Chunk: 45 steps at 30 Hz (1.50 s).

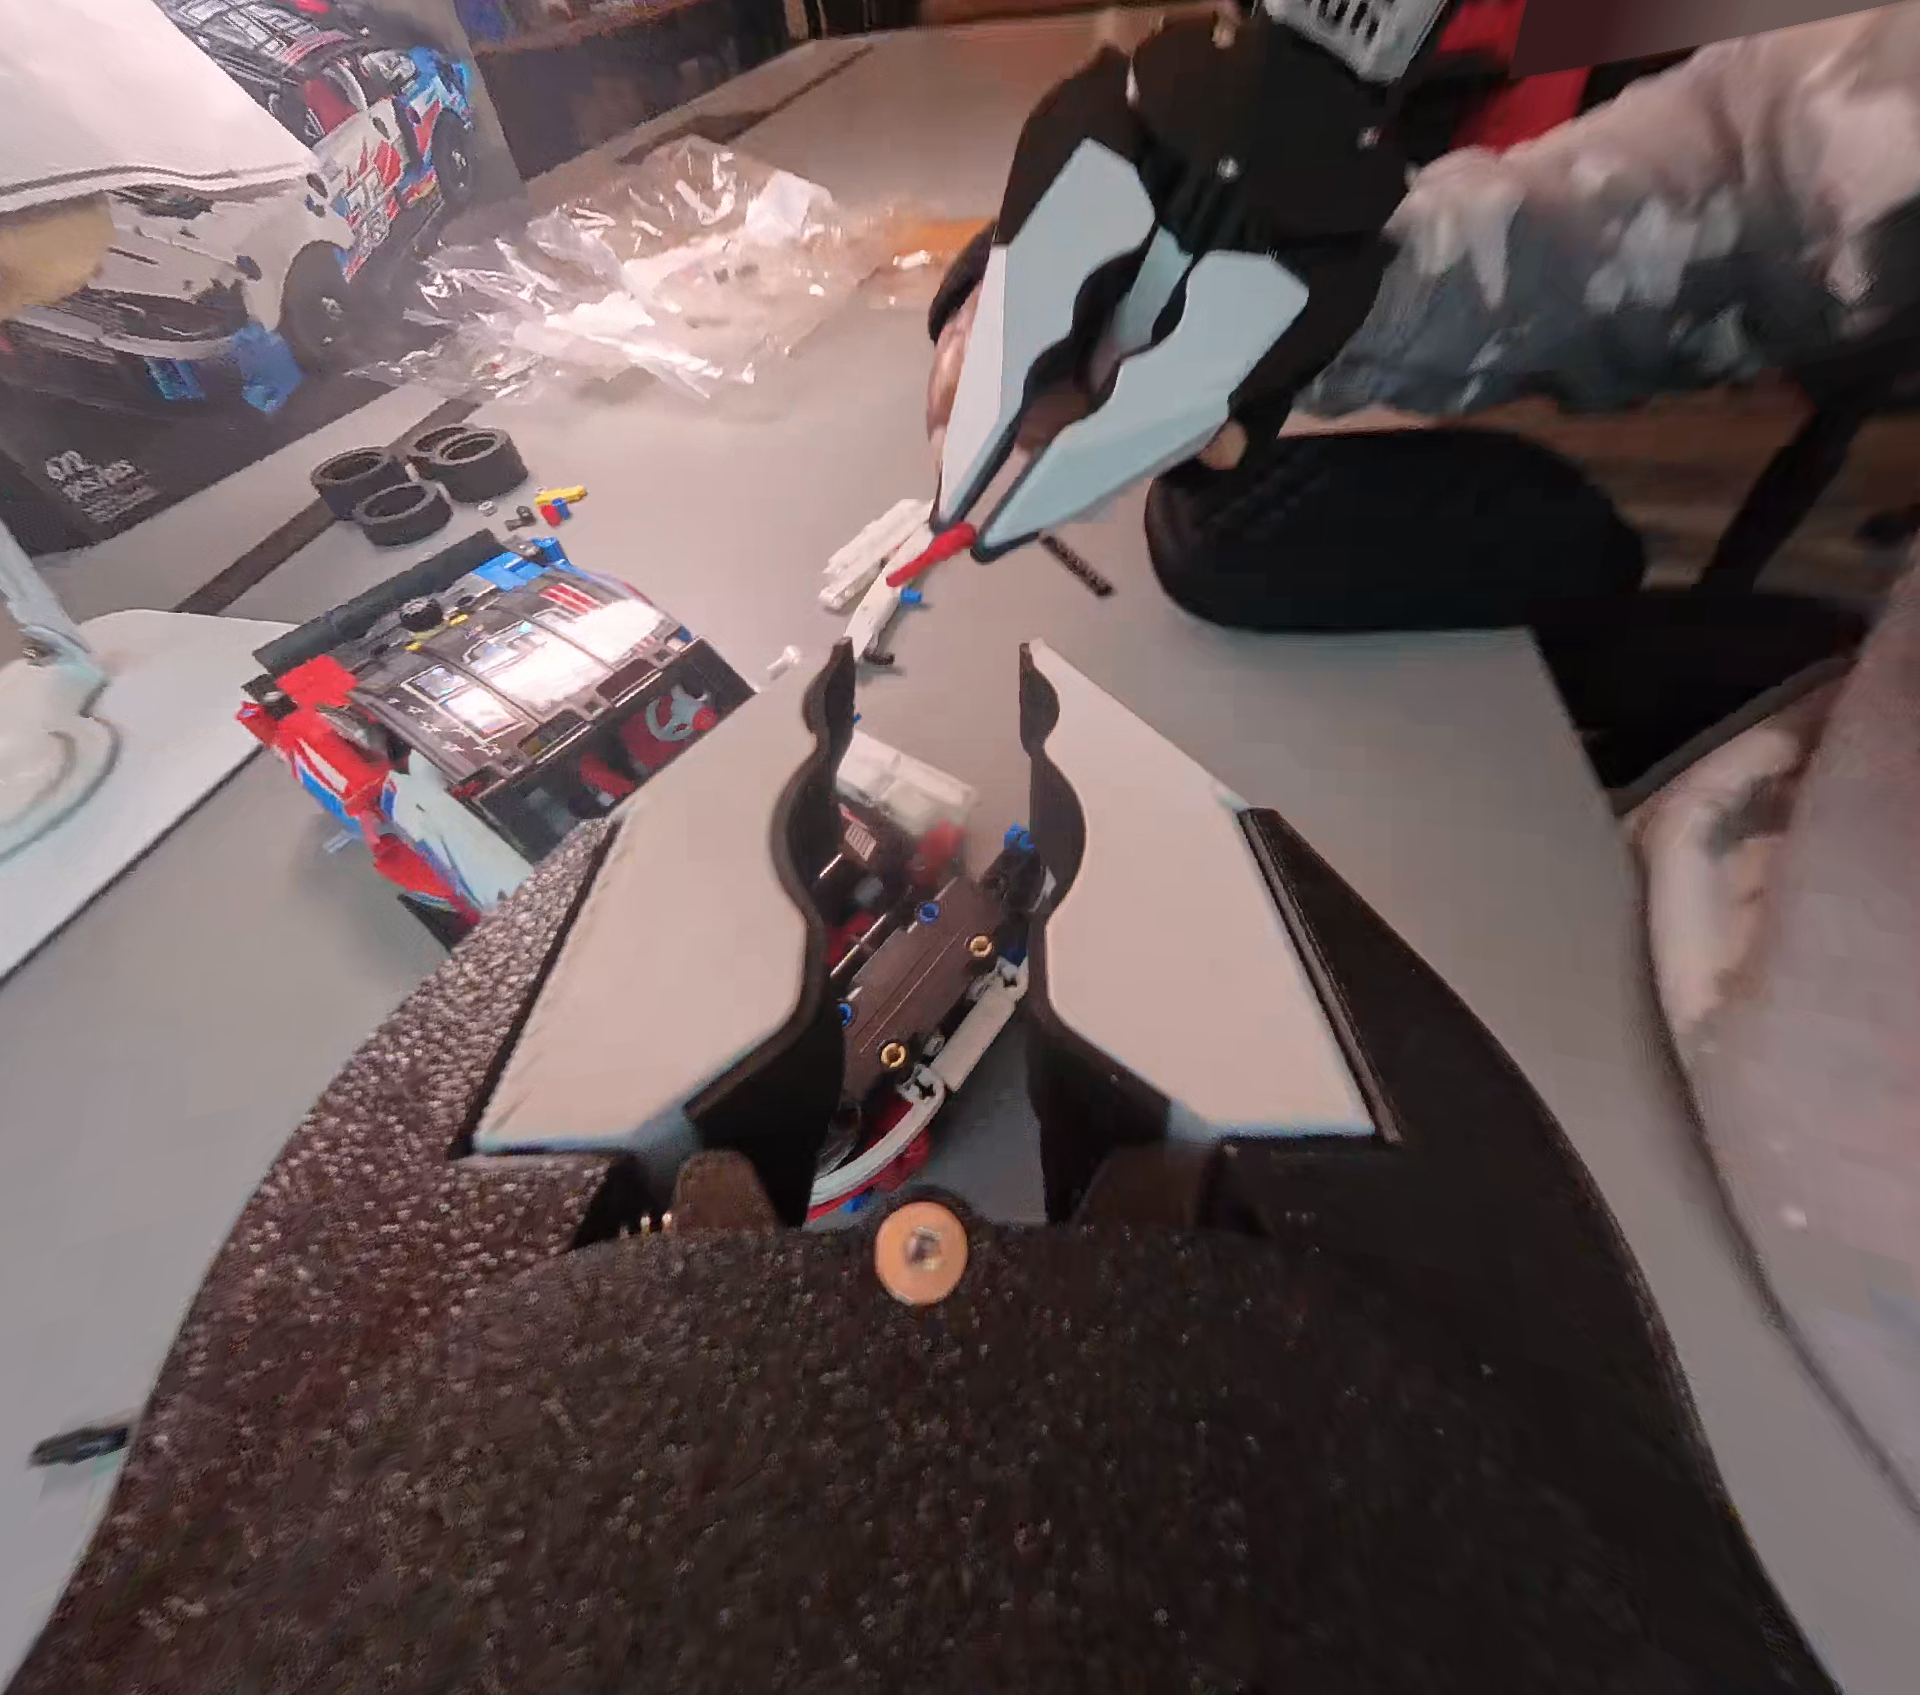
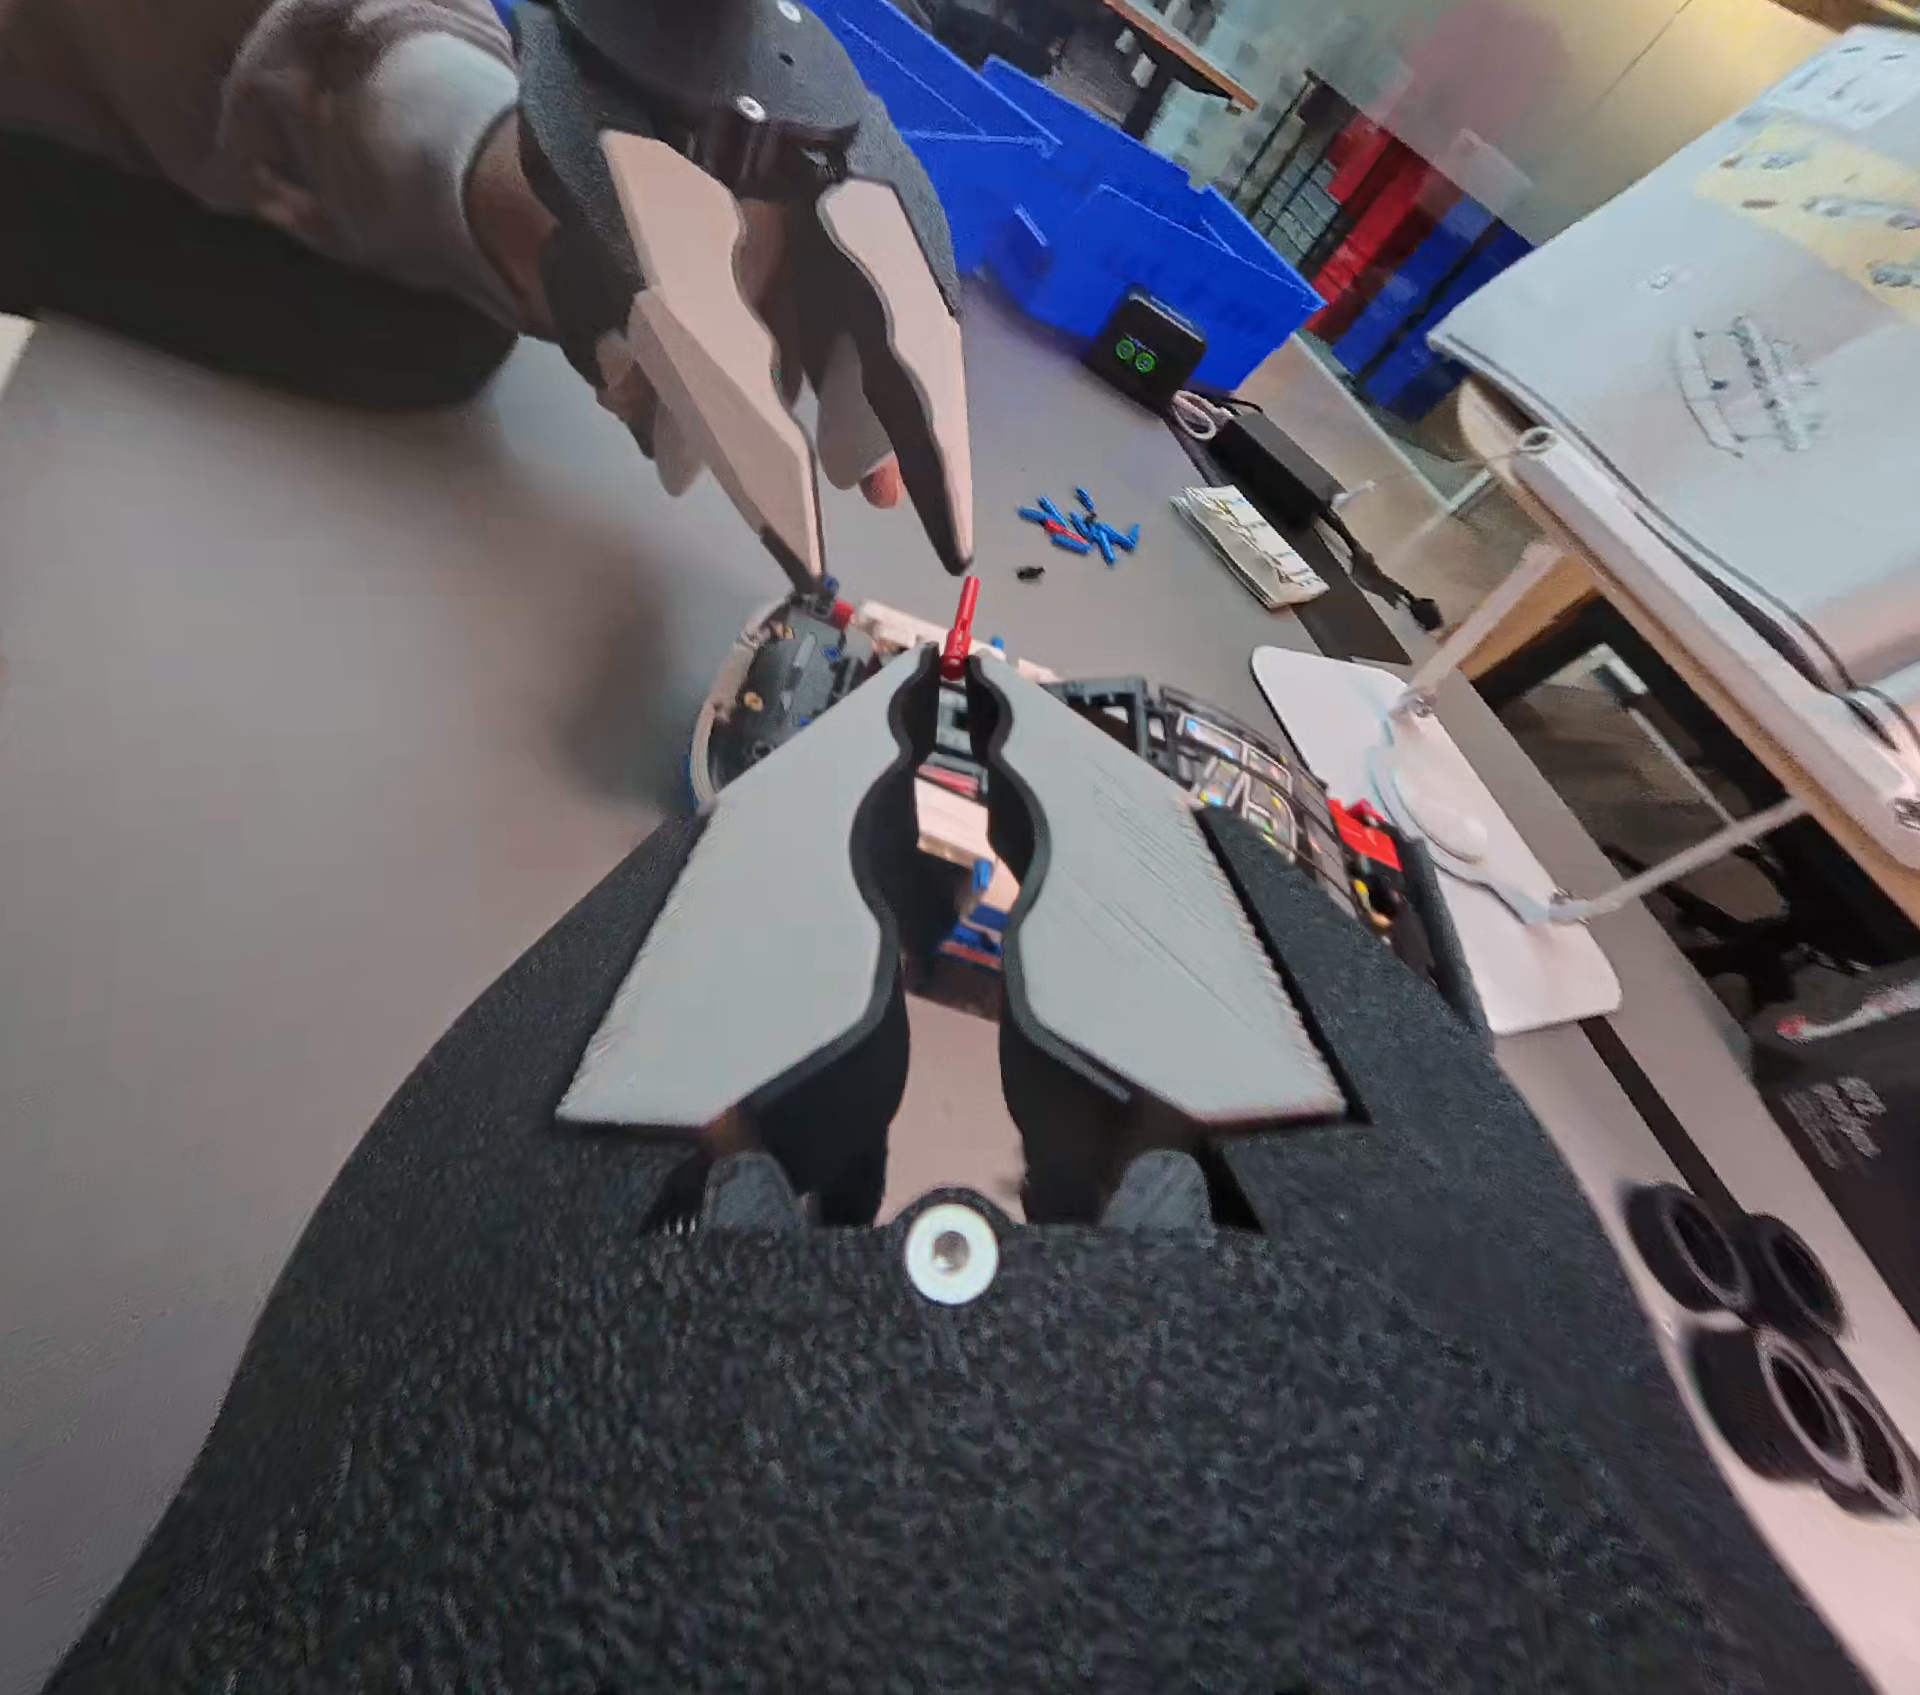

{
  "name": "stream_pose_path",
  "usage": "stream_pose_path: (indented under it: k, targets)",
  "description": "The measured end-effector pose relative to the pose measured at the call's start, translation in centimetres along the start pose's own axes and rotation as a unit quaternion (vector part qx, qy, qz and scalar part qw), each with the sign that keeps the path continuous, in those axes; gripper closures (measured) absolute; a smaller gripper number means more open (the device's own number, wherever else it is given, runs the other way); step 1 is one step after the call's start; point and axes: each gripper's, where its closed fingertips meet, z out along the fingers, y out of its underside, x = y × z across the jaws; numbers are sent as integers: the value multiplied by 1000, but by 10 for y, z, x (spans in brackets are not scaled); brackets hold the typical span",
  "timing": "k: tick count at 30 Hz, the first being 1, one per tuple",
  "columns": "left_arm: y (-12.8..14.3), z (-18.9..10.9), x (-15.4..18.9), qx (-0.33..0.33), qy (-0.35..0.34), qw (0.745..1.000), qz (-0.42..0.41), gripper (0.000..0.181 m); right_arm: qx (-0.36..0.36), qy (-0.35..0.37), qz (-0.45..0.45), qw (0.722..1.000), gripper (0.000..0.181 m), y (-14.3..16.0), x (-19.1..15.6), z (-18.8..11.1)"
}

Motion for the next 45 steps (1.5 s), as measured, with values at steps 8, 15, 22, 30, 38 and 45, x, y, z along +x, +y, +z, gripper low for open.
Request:
stream_pose_path:
  k: [8,15,22,30,38,45]
  targets:
    - [-10,-24,-8,47,48,994,-87,175,27,-42,-34,998,177,-25,-14,36]
    - [-8,-23,0,41,75,993,-86,172,41,-53,-23,997,178,-27,-16,33]
    - [1,-25,-27,10,8,997,-70,180,33,-16,1,999,166,-19,0,33]
    - [130,-95,-212,-240,-376,884,-142,180,-80,69,106,989,152,48,53,-12]
    - [137,-102,-219,-247,-398,870,-156,150,-147,131,140,970,156,89,62,-51]
    - [63,-75,-156,-88,-266,946,-162,130,-213,167,129,954,158,114,73,-69]
